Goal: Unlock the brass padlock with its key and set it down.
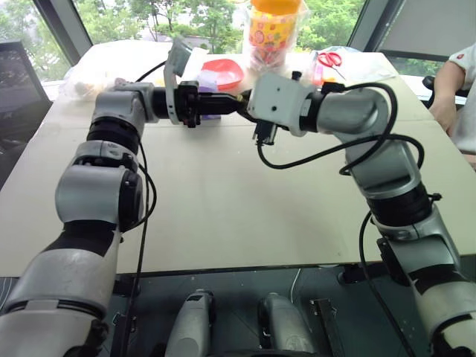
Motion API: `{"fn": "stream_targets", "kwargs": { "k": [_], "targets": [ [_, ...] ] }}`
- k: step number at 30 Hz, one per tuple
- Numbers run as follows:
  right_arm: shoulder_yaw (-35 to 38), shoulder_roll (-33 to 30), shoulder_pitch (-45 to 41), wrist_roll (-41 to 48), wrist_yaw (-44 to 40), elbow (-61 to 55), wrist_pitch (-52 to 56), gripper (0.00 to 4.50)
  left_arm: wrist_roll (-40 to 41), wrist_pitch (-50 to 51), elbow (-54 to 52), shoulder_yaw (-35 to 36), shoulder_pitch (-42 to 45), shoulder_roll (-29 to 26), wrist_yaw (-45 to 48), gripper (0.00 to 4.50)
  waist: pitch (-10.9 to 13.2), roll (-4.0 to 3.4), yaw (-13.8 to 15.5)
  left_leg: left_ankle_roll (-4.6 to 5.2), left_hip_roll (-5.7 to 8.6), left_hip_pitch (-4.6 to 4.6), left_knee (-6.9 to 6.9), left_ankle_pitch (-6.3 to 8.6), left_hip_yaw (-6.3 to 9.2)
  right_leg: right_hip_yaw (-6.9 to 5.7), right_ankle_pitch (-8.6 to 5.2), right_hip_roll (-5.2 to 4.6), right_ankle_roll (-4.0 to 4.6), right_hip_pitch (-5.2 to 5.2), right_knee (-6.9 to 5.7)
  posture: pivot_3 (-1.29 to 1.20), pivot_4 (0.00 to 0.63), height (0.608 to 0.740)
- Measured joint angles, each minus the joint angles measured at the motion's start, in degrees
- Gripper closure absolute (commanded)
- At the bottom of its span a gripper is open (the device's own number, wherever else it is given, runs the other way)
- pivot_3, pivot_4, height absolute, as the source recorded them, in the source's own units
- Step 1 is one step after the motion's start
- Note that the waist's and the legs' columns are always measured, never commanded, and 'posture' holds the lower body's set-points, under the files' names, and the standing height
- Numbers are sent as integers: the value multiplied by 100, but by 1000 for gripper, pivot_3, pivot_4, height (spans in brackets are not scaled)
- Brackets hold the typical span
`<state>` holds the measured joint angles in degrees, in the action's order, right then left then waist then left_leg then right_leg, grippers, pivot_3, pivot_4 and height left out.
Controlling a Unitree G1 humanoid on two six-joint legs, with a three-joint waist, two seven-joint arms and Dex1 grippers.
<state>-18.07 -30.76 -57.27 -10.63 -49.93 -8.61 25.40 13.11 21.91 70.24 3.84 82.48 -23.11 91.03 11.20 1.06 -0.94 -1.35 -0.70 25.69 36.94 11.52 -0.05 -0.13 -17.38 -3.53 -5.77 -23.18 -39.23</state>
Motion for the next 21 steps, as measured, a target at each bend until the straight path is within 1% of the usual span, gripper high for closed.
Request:
{"fn": "stream_targets", "kwargs": {
  "k": [7, 9, 11, 13, 15, 16, 17, 18, 20, 21],
  "targets": [
    [-42, 0, 0, -50, 1, -4, 34, 3797, -12, -114, 127, 31, 3, 23, -13, 4490, 0, 0, 2, 0, 0, 0, 0, 0, 0, 0, 0, 0, 0, 0, 0, 0, 150, 740],
    [-42, -1, 2, -54, 3, -17, 70, 2791, -14, -140, 127, 32, 3, 31, -36, 4490, 0, 0, 2, 0, 0, 0, 1, 0, 0, 0, 0, 0, 0, 0, 0, 0, 150, 740],
    [10, -69, 115, -27, -26, -211, 239, 1952, -24, -226, 126, 32, -3, 55, -90, 4490, 0, 0, 16, 0, 0, 1, 0, 0, 2, 0, 0, 0, 0, 1, 0, 0, 150, 740],
    [90, -289, 394, 46, -151, -544, 480, 906, -22, -248, 126, 50, -61, 9, -114, 4490, 0, 0, 21, 2, 1, 3, 3, 1, 1, -1, 0, -2, 0, 2, 2, 0, 150, 740],
    [367, -383, 708, 205, -176, -837, 1022, 43, -14, -242, 126, 138, -177, -40, -94, 4490, 0, 0, 18, 2, 0, 3, 5, 1, 1, -1, 0, -2, 0, 2, 1, 0, 150, 740],
    [688, -332, 861, 426, -149, -1078, 1583, 43, -12, -217, 126, 155, -255, -71, -51, 4490, 0, 0, 19, 2, -1, 3, 5, 1, 3, -1, 0, -2, 1, 2, -2, 0, 150, 740],
    [818, -313, 898, 513, -127, -1170, 1792, 43, -12, -206, 126, 160, -288, -76, -29, 4490, 0, 0, 19, 2, -1, 2, 5, 1, 3, -1, 0, -2, 1, 1, -4, 0, 150, 740],
    [1128, -186, 940, 715, -64, -1344, 2211, 43, -3, -148, 126, 185, -322, -71, 11, 4490, 0, 0, 16, 2, -3, 2, 6, 1, 4, -1, 1, -1, 1, 1, -6, 0, 150, 740],
    [1956, 393, 933, 1116, 218, -1608, 3123, 43, 35, -26, 121, 251, -354, -54, 40, 4490, 0, 0, 11, 2, -9, 1, 6, 1, 7, -2, 1, 0, 2, 2, -11, 0, 150, 740],
    [2550, 820, 807, 1401, 423, -1672, 3856, 43, 126, 74, 98, 288, -365, -44, 66, 4490, 0, 0, 11, 2, -10, 1, 6, 1, 8, -2, 1, 0, 2, 1, -14, 0, 150, 740]
  ]
}}
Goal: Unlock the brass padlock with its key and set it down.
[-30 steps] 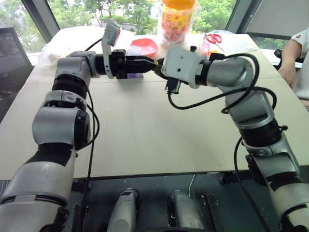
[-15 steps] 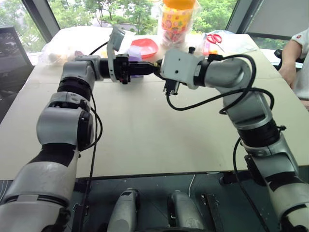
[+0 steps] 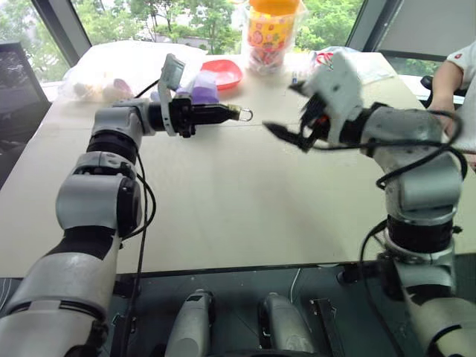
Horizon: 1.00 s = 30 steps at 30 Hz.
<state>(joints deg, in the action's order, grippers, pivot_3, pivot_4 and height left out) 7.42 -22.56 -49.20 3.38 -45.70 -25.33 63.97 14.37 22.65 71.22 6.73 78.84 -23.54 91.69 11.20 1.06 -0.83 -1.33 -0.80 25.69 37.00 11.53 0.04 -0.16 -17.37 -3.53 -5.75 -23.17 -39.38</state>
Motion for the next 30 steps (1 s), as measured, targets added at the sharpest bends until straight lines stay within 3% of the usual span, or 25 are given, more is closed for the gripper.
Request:
{"fn": "stream_targets", "kwargs": {
  "k": [2, 5, 12, 23, 30],
  "targets": [
    [432, 264, -123, 224, 131, -52, 580, 43, 68, 90, -53, 66, -12, 13, 15, 4490, 0, 0, 7, 0, 0, 0, 0, 0, 1, -1, 0, -1, 0, 0, -1, 0, 150, 740],
    [1172, 922, -258, 774, 352, -473, 1680, 876, 153, 217, -203, 111, -43, 26, 41, 4490, 0, -1, 8, 0, -1, 0, -2, 0, 2, 0, 0, -2, 0, 0, -1, 0, 150, 740],
    [1108, 1272, -216, 1290, 933, -832, 2290, 4324, 392, 459, -599, 98, -172, 86, 45, 4490, 0, -1, -1, 1, 2, -1, -1, 0, 1, 1, 0, -3, 0, -1, -1, 0, 150, 740],
    [1025, 1253, -201, 1710, 1533, -423, 2071, 4429, 1213, 1098, -1936, -555, -629, -20, 52, 4490, -1, -2, -10, 1, 0, -1, -3, 0, 1, 2, 0, -2, 1, -2, -1, 0, 150, 740],
    [917, 1179, -165, 1966, 1723, -282, 1925, 4429, 1426, 1204, -2175, -755, -690, -80, 53, 4490, -1, -2, -7, 1, 1, 0, -3, 0, 0, 2, 0, -2, 1, -2, 1, 0, 150, 740]
  ]
}}
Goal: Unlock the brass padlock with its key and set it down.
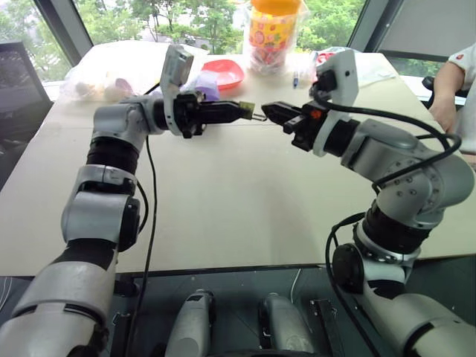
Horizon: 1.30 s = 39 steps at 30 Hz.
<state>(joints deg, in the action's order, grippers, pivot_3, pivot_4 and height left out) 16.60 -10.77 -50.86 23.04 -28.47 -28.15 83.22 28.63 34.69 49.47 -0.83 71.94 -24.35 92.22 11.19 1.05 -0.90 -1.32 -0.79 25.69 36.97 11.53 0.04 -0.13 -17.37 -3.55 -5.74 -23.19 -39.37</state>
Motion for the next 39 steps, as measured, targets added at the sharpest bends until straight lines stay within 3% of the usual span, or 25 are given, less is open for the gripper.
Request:
{"fn": "stream_targets", "kwargs": {
  "k": [12, 17, 20, 27, 35, 37, 39],
  "targets": [
    [-97, -56, 333, 772, 92, -161, 145, 4429, -133, -197, 544, 218, 272, 107, -17, 4490, 0, 0, 4, 0, 0, 1, 0, 0, 0, 0, 0, 1, 0, 1, 2, 0, 150, 740],
    [-373, -561, 980, 881, 181, -463, 174, 4429, -349, -678, 1165, 457, 339, 386, -842, 4490, -1, 2, 35, 5, 1, 2, 2, 3, 3, -2, 0, -2, -1, 8, 13, 0, 150, 740],
    [-709, -934, 1491, 879, 234, -661, 177, 3575, -454, -809, 1369, 488, 321, 607, -1042, 4490, -1, 2, 18, 6, 4, 13, 2, 4, 1, -1, 0, -1, -1, -2, 14, 0, 150, 740],
    [-1018, -1651, 1947, 964, 235, -1281, 73, 24, -853, -1044, 1816, 452, -56, 1276, -1756, 4490, -1, 2, -6, 10, 4, 3, 2, 6, 2, -1, 1, 5, 2, 4, 16, 0, 150, 740],
    [-912, -1924, 1916, 994, 260, -1337, -30, 24, -1087, -909, 2588, 780, -582, 1892, -3448, 4490, -1, 2, 30, 10, 2, 9, 4, 6, 6, -1, 2, -1, 1, 3, 17, 0, 150, 740],
    [-912, -1946, 1917, 993, 293, -1337, -62, 0, -1161, -946, 2600, 860, -588, 1958, -3705, 3479, -1, 2, 31, 10, 2, 8, 5, 6, 6, -1, 2, -1, 1, 4, 17, 0, 150, 740],
    [-910, -1953, 1917, 993, 334, -1337, -104, 0, -1230, -1002, 2600, 871, -587, 2006, -3828, 2812, -1, 2, 28, 10, 3, 6, 5, 6, 6, -1, 2, -1, 1, 6, 17, 0, 150, 740]
  ]
}}
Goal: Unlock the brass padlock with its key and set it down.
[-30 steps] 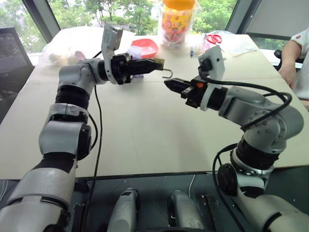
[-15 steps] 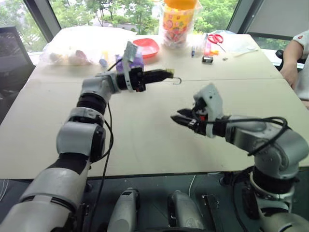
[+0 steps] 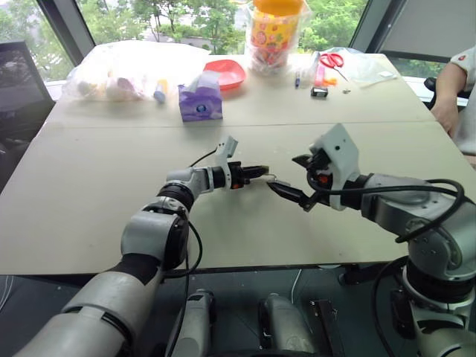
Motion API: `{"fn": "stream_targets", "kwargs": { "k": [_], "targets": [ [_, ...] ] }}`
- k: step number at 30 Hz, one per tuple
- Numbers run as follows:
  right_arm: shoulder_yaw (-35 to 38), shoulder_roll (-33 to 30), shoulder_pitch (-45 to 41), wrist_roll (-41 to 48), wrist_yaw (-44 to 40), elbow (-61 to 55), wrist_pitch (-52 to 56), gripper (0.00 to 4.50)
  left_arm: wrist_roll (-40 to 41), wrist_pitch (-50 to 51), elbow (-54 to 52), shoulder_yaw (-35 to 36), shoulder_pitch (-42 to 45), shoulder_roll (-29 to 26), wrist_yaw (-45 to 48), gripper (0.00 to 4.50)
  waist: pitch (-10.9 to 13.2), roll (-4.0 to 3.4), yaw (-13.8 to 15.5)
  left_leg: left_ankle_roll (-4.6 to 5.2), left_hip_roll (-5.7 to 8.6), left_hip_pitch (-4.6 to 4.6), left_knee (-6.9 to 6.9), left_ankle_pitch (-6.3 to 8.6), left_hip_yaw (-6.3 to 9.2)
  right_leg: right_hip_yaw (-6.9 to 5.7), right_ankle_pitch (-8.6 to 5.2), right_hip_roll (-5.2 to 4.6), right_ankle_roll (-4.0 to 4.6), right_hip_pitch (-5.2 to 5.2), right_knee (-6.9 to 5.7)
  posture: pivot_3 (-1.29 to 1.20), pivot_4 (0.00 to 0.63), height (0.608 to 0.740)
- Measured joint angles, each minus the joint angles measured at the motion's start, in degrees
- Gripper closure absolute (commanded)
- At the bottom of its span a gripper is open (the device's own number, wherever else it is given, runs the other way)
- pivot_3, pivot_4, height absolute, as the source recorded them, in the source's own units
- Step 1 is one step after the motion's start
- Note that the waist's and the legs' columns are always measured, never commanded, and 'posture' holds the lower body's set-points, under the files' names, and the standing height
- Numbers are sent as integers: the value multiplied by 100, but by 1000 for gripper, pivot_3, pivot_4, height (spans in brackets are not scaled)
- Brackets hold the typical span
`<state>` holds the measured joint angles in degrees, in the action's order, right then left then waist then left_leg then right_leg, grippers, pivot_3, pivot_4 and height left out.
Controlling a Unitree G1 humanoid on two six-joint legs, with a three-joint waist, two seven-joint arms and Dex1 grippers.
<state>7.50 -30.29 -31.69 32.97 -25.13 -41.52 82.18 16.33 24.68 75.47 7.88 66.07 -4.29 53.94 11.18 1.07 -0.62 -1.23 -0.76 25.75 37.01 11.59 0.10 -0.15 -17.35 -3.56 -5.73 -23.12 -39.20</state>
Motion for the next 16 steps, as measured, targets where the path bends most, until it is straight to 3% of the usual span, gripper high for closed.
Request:
{"fn": "stream_targets", "kwargs": {
  "k": [4, 11, 14, 16],
  "targets": [
    [5, -3, 12, 0, 58, 0, -9, 0, -138, -23, -14, -2, 76, -6, 76, 1429, 0, 0, -1, 0, 2, -6, 0, 0, 0, 0, 0, 1, 1, 4, 0, 0, 150, 740],
    [111, -120, 259, 0, 120, -106, -23, 0, -1258, -1534, -390, -899, -111, -593, -5, 1429, -3, -2, -61, 0, -15, -43, -7, 0, -2, 3, 9, 13, 18, 29, 2, 0, 150, 740],
    [181, -184, 417, -14, 133, -122, -134, 0, -1254, -1659, -616, -819, -288, -981, 104, 1429, -2, -2, -28, 0, -19, -39, -6, 0, 2, 2, 10, 12, 19, 27, 2, 0, 150, 740],
    [105, -227, 617, -139, 192, -133, -533, 0, -965, -1514, -1422, -533, -668, -1231, 227, 1429, -2, -2, -14, -1, -18, -29, -6, 0, 2, 2, 10, 4, 19, 25, 12, 0, 150, 740]
  ]
}}
